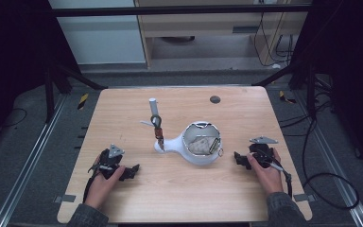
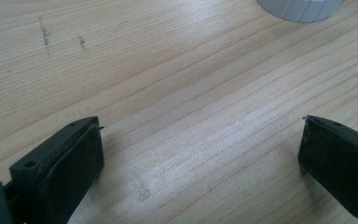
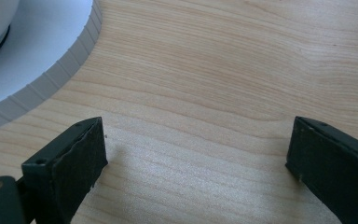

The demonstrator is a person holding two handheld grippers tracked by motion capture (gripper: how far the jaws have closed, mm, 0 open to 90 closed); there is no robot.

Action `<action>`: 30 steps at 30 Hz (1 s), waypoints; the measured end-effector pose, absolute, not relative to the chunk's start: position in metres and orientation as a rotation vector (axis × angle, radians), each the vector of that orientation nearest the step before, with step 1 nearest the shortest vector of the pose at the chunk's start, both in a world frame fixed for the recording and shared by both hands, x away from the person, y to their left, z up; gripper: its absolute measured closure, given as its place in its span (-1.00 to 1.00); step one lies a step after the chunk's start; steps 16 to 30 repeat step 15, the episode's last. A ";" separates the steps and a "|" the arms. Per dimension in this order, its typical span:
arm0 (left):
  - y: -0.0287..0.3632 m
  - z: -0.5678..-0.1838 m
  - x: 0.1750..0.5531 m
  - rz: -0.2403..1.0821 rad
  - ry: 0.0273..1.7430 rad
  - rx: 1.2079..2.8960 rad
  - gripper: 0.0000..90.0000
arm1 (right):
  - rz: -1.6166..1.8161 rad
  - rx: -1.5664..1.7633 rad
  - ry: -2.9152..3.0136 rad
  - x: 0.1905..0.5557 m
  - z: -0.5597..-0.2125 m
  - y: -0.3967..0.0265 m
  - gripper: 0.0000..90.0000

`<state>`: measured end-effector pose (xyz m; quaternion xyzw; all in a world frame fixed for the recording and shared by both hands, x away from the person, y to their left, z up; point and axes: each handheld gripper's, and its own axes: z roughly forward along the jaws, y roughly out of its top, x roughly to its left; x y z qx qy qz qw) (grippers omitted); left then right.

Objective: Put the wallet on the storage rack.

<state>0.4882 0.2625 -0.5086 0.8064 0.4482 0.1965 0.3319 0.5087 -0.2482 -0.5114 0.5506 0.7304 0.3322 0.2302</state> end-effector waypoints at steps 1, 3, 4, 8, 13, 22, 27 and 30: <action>0.263 -0.509 0.488 0.514 1.171 2.107 -1.00 | 0.911 1.514 2.010 0.509 -0.511 -0.248 -0.90; 0.263 -0.509 0.488 0.514 1.171 2.107 -1.00 | 0.873 1.499 2.014 0.509 -0.512 -0.245 -0.92; 0.263 -0.509 0.488 0.514 1.171 2.107 -1.00 | 0.869 1.499 2.013 0.509 -0.512 -0.244 -0.92; 0.262 -0.509 0.488 0.513 1.172 2.107 -1.00 | 0.867 1.502 2.009 0.508 -0.512 -0.243 -0.93; 0.262 -0.509 0.488 0.513 1.174 2.106 -1.00 | 0.857 1.526 1.987 0.506 -0.512 -0.241 -0.93; 0.262 -0.509 0.488 0.513 1.174 2.106 -1.00 | 0.857 1.532 1.977 0.505 -0.512 -0.241 -0.93; 0.262 -0.509 0.488 0.513 1.174 2.106 -1.00 | 0.857 1.532 1.977 0.505 -0.512 -0.241 -0.93; 0.262 -0.509 0.488 0.513 1.174 2.106 -1.00 | 0.857 1.532 1.977 0.505 -0.512 -0.241 -0.93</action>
